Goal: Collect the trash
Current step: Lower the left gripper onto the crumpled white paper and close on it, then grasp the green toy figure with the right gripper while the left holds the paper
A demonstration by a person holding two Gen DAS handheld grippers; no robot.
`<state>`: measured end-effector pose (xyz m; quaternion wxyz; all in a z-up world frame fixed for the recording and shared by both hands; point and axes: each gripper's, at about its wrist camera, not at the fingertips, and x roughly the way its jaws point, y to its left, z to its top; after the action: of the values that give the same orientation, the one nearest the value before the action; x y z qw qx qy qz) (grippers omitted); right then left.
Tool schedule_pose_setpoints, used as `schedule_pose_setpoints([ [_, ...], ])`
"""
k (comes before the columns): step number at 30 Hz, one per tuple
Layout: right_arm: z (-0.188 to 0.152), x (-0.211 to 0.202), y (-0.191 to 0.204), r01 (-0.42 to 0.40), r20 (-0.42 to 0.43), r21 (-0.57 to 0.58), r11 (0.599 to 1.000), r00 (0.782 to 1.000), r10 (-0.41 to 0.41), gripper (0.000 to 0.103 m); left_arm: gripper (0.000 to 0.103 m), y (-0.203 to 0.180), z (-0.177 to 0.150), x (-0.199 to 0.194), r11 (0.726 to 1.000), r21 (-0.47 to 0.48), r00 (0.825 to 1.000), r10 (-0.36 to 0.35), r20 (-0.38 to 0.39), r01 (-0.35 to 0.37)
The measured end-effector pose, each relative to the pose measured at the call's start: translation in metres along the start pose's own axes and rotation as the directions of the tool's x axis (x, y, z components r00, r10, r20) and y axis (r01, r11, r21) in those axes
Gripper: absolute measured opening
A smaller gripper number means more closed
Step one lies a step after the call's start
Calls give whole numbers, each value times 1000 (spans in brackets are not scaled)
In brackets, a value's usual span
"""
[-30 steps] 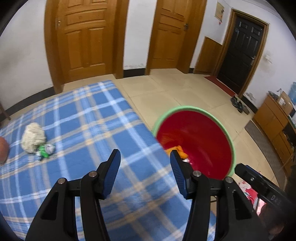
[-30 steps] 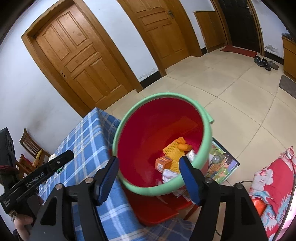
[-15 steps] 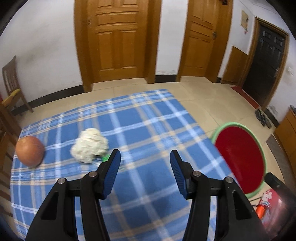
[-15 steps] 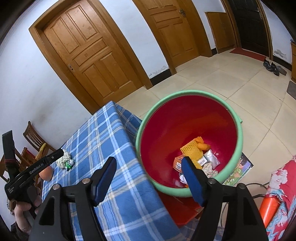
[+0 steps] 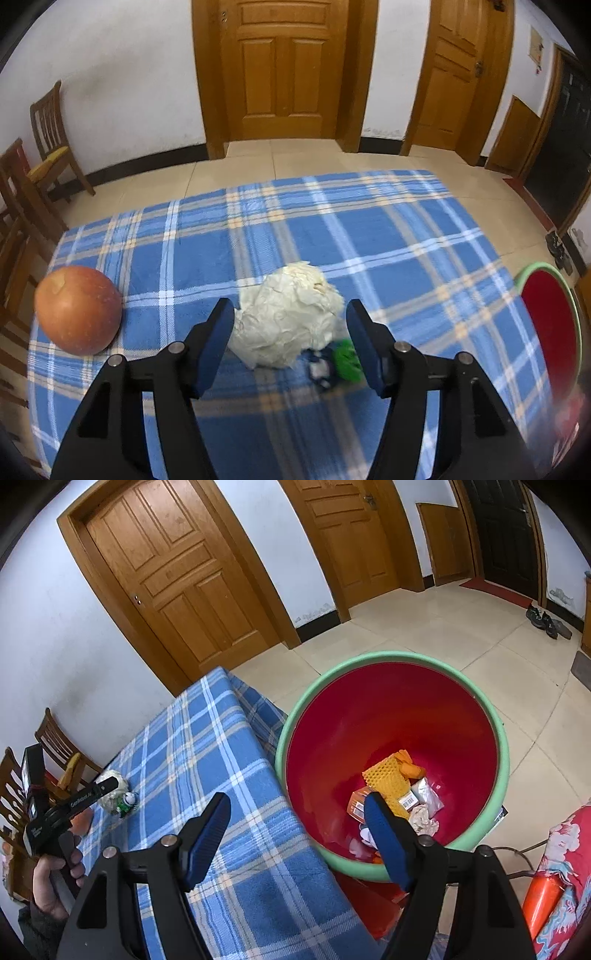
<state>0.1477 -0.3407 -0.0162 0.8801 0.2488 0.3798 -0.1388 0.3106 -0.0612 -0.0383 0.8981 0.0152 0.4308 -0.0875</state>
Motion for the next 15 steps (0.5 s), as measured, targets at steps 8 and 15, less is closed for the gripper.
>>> schedule_pose_setpoints([
  [8, 0, 10, 6, 18, -20, -17, 1000, 1000, -18, 77, 53, 6, -1, 15, 1000, -8, 1000, -15, 1, 15],
  [15, -1, 13, 24, 2, -25, -60, 998, 1000, -4, 77, 46, 8, -4, 4, 999, -31, 999, -36, 13, 36],
])
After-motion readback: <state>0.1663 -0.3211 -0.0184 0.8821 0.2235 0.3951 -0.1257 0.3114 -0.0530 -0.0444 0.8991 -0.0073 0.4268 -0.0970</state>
